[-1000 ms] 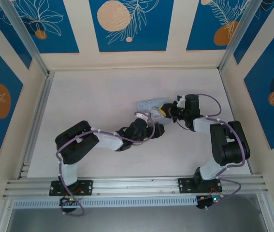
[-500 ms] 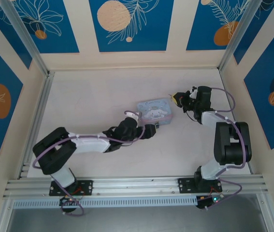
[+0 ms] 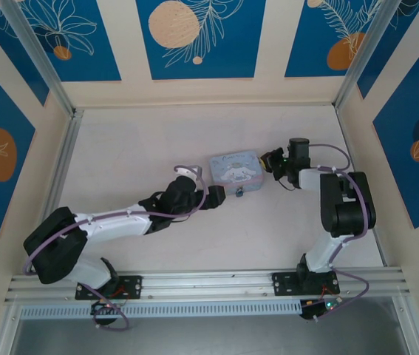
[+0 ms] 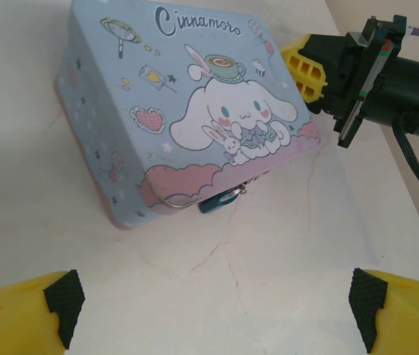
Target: Unlock the padlock with the key
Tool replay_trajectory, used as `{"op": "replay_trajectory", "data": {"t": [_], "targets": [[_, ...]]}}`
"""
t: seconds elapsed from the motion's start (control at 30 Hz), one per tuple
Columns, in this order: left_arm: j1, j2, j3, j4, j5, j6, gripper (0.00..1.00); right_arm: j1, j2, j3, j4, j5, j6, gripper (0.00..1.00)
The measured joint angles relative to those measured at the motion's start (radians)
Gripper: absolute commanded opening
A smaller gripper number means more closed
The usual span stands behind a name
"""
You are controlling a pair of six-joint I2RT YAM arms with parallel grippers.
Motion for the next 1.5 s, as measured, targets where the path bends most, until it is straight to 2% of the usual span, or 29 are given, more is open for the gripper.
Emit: {"op": "replay_trajectory", "data": {"t": [0.2, 0.33, 0.6, 0.9, 1.07, 1.37, 1.5], "targets": [[0.0, 0.0, -0.001, -0.007, -0.002, 0.007, 0.94, 0.123, 0.0, -0.001, 0.006, 0.055, 0.025, 0.0], [0.0, 0.0, -0.001, -0.014, -0.001, 0.011, 0.94, 0.168, -0.006, -0.012, 0.009, 0.074, 0.039, 0.0], [0.0, 0.0, -0.002, -0.014, 0.034, 0.013, 0.95, 0.142, -0.067, -0.034, -0.03, 0.107, 0.029, 0.0], [-0.061, 0.068, -0.001, 0.039, 0.088, -0.006, 0.96, 0.132, -0.075, -0.06, -0.04, 0.107, 0.012, 0.0], [-0.067, 0.112, 0.018, 0.084, 0.093, -0.013, 0.96, 0.151, -0.077, -0.077, -0.045, 0.11, 0.009, 0.0], [-0.061, 0.133, 0.033, 0.084, 0.093, -0.013, 0.96, 0.182, -0.134, -0.104, -0.047, 0.189, 0.008, 0.0], [-0.041, 0.137, 0.033, 0.046, 0.091, -0.011, 0.96, 0.238, -0.158, -0.117, -0.058, 0.184, 0.009, 0.0]]}}
